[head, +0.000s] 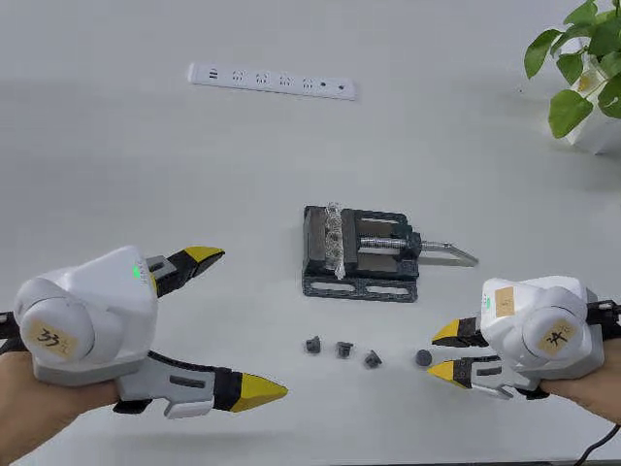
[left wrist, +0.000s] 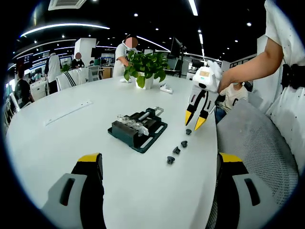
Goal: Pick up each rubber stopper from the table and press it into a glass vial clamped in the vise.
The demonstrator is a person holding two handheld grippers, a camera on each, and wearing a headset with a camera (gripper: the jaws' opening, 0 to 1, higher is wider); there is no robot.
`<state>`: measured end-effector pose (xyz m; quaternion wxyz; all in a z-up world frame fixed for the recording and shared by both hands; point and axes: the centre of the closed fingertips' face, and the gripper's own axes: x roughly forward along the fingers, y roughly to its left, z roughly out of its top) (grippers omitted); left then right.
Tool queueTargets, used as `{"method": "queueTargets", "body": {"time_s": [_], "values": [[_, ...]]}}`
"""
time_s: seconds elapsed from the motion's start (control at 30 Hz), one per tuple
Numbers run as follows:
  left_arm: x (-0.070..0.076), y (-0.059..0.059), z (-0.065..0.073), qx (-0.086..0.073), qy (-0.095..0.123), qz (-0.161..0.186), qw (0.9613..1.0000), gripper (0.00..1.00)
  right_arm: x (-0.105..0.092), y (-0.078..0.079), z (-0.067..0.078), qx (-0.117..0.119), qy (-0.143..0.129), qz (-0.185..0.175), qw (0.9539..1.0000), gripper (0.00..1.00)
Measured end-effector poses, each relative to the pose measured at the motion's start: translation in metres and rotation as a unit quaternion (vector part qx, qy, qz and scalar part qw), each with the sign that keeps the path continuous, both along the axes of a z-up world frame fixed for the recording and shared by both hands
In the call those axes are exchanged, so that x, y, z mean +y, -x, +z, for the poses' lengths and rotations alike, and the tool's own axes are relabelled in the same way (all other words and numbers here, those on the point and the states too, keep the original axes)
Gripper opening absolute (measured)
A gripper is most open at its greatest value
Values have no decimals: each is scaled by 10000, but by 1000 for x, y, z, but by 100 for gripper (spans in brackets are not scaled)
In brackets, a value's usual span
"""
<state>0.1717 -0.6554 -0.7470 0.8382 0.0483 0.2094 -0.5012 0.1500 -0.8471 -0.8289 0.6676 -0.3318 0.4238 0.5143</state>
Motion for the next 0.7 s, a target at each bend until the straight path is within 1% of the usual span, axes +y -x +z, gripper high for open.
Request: {"method": "queueTargets", "body": {"time_s": [0.1,0.43,0.6,0.7], "values": [[1,0,-1,21,17,18,10000,99,1,2,-3,22,87,114,9999,13],[0,-1,-2,54,78,56,9999,99,2,1,-8,27,303,373,9988,12],[0,-2,-3,59,93,67,9999,99,3,1,-8,30,331,426,9985,12],[1,-2,-3,66,106,73,9999,99,2,1,-10,16,394,489,9980,11]]}}
